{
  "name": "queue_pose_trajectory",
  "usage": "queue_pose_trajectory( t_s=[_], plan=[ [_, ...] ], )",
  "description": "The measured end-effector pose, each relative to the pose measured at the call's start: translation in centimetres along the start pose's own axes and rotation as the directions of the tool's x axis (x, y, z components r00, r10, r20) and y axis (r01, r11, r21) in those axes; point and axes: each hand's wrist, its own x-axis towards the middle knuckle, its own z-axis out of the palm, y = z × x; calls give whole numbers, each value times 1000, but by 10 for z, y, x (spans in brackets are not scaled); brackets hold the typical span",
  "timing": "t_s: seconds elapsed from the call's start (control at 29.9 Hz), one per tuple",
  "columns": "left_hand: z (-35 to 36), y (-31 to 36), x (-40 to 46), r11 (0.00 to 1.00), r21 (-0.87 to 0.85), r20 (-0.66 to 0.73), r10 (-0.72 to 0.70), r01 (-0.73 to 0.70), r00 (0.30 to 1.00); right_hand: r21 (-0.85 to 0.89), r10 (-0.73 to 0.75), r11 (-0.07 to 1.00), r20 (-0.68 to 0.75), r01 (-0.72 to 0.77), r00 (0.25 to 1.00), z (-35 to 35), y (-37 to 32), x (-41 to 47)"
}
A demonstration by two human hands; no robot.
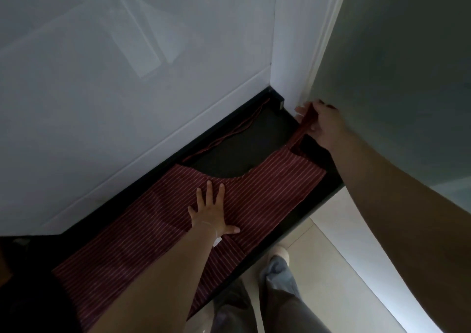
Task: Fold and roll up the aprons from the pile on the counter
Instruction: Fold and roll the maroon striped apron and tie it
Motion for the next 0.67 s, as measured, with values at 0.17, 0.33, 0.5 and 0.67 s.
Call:
queue_pose_trajectory(
  t_s=[0.17, 0.33, 0.5, 0.67],
  plan=[
    [18, -8, -13, 988, -1, -369, 146, -157, 918, -745, -22, 659, -152, -100, 988, -6, -7, -29],
    [47, -16, -34, 819, 321, -664, 552, -475, 504, -651, -146, 757, -253, -57, 956, -1, 80, -75],
    [86, -34, -54, 756, 452, -463, 652, -473, 600, -733, -35, -210, 667, 647, 744, 8, 178, -129],
    [100, -37, -74, 812, 368, -450, 582, -453, 677, -420, 350, -507, 698, 753, 625, 9, 206, -137]
  ],
)
